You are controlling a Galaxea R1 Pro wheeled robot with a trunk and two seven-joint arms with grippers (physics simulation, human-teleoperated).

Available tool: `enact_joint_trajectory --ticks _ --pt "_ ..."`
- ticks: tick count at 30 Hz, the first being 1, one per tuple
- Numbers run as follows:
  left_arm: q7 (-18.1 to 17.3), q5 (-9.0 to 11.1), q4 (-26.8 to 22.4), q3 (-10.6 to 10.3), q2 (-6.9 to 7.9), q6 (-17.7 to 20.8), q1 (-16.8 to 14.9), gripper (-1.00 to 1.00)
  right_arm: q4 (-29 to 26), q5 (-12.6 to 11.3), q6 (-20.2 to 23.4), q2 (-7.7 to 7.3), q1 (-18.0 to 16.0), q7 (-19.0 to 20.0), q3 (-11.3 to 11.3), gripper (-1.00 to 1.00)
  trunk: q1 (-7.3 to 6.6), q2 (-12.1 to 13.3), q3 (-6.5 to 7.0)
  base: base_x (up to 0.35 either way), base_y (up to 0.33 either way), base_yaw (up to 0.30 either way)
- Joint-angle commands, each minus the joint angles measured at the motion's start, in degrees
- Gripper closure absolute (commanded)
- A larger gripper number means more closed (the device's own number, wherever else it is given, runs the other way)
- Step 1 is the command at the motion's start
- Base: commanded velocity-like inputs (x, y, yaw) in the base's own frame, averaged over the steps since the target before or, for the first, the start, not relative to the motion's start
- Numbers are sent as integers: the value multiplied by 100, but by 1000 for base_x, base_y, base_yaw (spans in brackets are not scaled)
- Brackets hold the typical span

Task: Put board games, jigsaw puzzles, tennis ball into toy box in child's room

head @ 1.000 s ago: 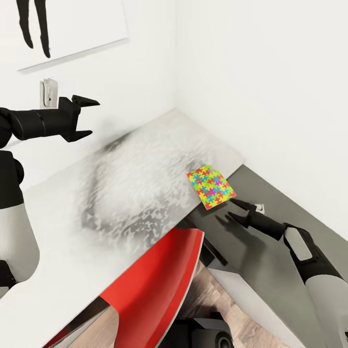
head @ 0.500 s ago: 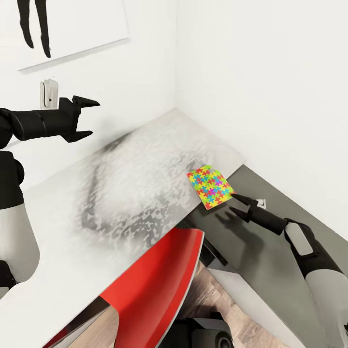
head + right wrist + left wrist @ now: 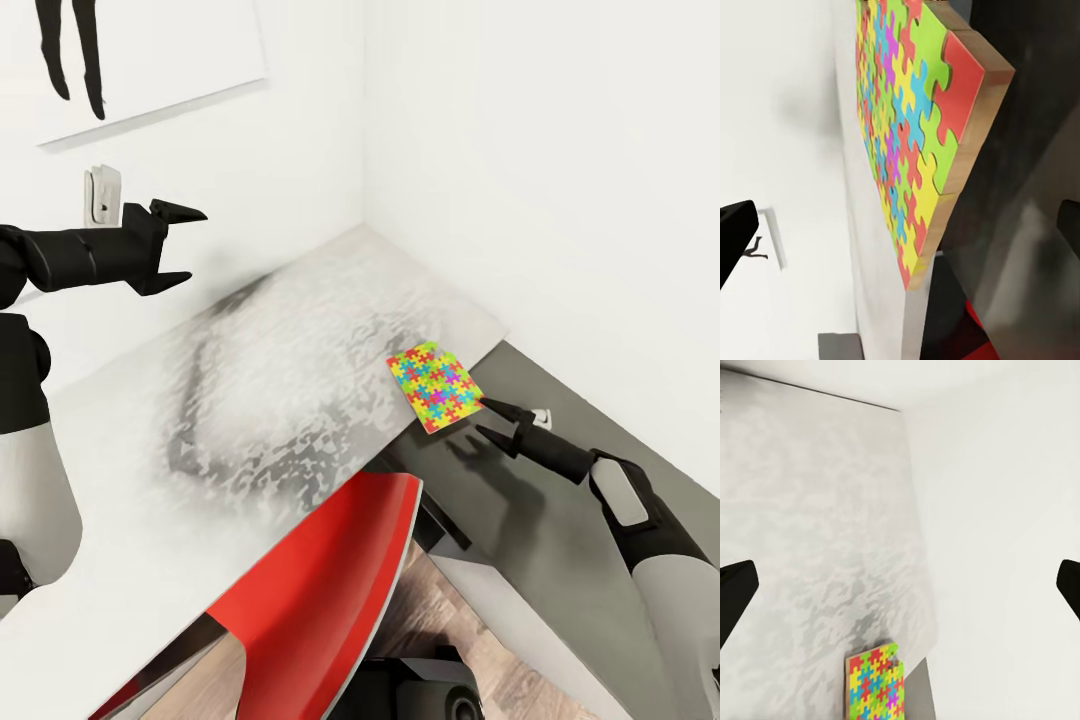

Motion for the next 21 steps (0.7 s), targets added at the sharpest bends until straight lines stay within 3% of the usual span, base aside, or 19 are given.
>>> enact_joint_trajectory --ticks 1,21 --pt "54 43 -1 7 -1 31 -5 -100 2 8 25 0 -4 16 -10 -100 3 -9 -7 0 0 0" --pt "54 41 -1 7 -1 36 -1 -100 89 6 20 -7 -11 14 -31 -100 3 -9 -7 0 0 0"
